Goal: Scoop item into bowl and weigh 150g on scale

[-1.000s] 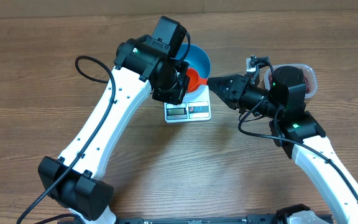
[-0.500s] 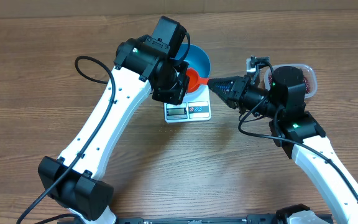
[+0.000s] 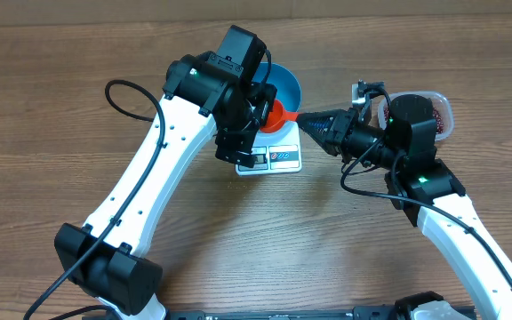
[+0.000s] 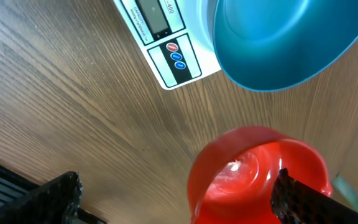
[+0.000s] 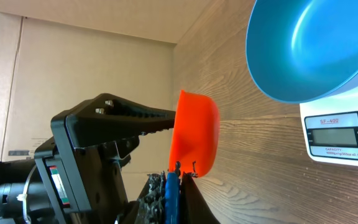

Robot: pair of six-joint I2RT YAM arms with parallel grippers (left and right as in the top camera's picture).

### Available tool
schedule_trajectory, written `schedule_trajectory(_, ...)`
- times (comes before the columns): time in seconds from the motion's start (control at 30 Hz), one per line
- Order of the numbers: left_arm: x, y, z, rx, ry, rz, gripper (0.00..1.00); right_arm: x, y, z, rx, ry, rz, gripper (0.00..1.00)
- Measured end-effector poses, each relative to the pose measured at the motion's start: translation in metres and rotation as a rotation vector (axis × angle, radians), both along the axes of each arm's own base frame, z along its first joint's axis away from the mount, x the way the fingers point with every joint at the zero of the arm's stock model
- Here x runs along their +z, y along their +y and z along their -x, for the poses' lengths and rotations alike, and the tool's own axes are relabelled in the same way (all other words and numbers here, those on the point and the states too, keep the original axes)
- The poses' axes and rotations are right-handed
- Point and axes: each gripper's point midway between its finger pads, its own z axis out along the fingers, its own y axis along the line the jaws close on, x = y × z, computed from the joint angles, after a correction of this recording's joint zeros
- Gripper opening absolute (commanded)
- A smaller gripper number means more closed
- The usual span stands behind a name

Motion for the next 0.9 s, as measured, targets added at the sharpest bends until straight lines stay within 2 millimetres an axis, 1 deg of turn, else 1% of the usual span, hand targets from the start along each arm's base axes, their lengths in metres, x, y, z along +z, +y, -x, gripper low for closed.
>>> schedule_trajectory(0.1, 0.0, 0.005, -0.002, -0.046, -0.011, 0.002, 1.0, -0.003, -0.001, 0.0, -0.003, 0.005, 0.013, 0.04)
schedule_trajectory(0.2, 0.001, 0.017, -0.007, -0.093, -0.028, 0.001, 1.0, -0.007, -0.002, 0.0, -0.008, 0.006, 0.031, 0.03)
schedule_trajectory(0.4, 0.002, 0.049, -0.025, -0.227, -0.107, -0.017, 1.0, -0.012, -0.004, 0.001, 0.003, -0.023, 0.07, 0.04)
schedule_trajectory(0.53, 0.006, 0.073, -0.033, -0.349, -0.182, -0.052, 1.0, -0.02, -0.007, 0.003, 0.018, -0.032, 0.111, 0.04)
schedule_trajectory(0.63, 0.013, 0.087, -0.036, -0.46, -0.257, -0.086, 1.0, -0.03, -0.015, 0.005, 0.017, -0.016, 0.153, 0.04)
schedule_trajectory(0.67, 0.016, 0.091, -0.037, -0.502, -0.282, -0.099, 0.98, -0.033, -0.018, 0.005, 0.013, -0.008, 0.165, 0.04)
schedule_trajectory(0.7, 0.018, 0.094, -0.036, -0.553, -0.307, -0.114, 0.93, -0.039, -0.022, 0.006, 0.007, 0.012, 0.185, 0.04)
schedule_trajectory(0.77, 0.021, 0.096, -0.035, -0.654, -0.349, -0.141, 0.91, -0.046, -0.03, 0.009, -0.007, 0.039, 0.224, 0.04)
schedule_trajectory(0.83, 0.021, 0.097, -0.033, -0.757, -0.381, -0.163, 0.86, -0.051, -0.037, 0.012, -0.025, 0.061, 0.273, 0.04)
schedule_trajectory(0.87, 0.021, 0.096, -0.031, -0.79, -0.388, -0.168, 0.8, -0.05, -0.042, 0.015, -0.033, 0.063, 0.306, 0.04)
schedule_trajectory(0.9, 0.02, 0.097, -0.029, -0.828, -0.393, -0.174, 0.69, -0.049, -0.044, 0.016, -0.04, 0.062, 0.322, 0.04)
